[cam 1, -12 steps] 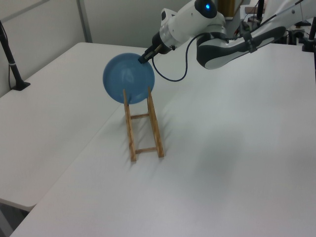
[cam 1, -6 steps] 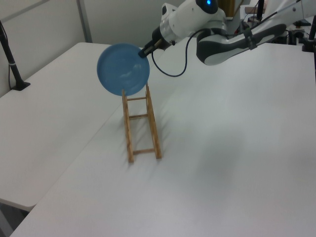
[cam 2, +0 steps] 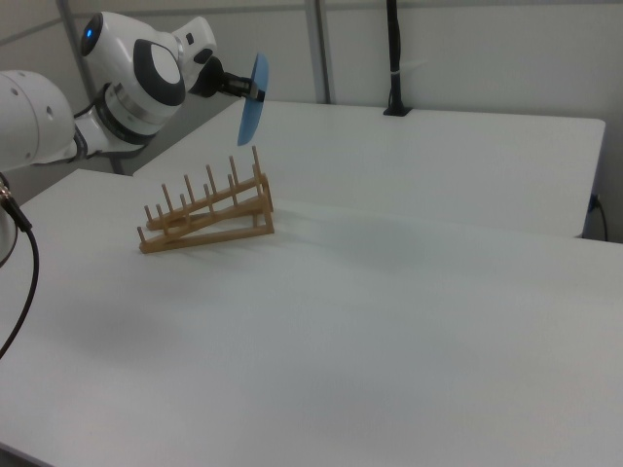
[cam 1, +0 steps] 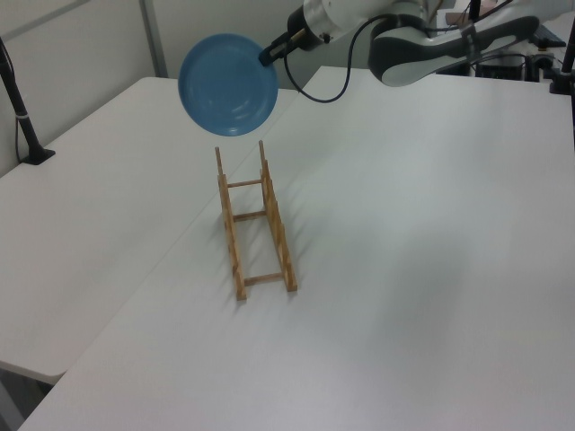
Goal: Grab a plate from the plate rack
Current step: 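Lift the blue plate up out of the wooden rack, then carry the plate away from the rack and lower it flat onto the table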
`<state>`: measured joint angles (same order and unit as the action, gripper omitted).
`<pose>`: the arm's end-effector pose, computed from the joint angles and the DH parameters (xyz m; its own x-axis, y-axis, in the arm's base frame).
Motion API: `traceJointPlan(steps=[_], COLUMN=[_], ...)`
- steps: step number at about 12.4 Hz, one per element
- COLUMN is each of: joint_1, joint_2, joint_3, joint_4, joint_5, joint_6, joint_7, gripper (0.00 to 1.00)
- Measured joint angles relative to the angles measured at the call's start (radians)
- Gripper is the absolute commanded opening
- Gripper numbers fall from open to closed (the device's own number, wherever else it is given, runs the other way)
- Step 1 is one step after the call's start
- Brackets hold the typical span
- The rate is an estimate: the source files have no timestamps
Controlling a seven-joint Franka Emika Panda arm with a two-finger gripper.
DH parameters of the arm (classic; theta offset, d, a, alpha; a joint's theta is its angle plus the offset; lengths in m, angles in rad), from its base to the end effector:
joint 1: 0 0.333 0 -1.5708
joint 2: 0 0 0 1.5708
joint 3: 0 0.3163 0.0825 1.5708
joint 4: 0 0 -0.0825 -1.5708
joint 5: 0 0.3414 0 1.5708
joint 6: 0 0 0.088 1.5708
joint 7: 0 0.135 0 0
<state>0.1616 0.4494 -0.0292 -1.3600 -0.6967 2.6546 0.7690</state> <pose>0.7133 0.1094 0.5545 0.5578 -0.0405 0.8290 -0.1883 -0.9789 0.0789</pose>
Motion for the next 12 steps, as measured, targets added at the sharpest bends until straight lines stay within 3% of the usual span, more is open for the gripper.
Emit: traceJointPlan(steps=[2, 4, 8, 12], joint_1=[-0.009, -0.032, -0.062, -0.125], joint_2=[-0.026, -0.066, -0.166, -0.272], joint_3=[0.003, 0.022, 0.040, 0.042], joint_4=[-0.015, -0.037, -0.056, -0.067], joint_5=[0.051, 0.179, 0.468, 0.640], joint_6=[-0.069, -0.176, -0.507, -0.882], joint_7=[-0.002, -0.084, -0.399, -0.727], gripper=[0.02, 0.02, 0.02, 0.02])
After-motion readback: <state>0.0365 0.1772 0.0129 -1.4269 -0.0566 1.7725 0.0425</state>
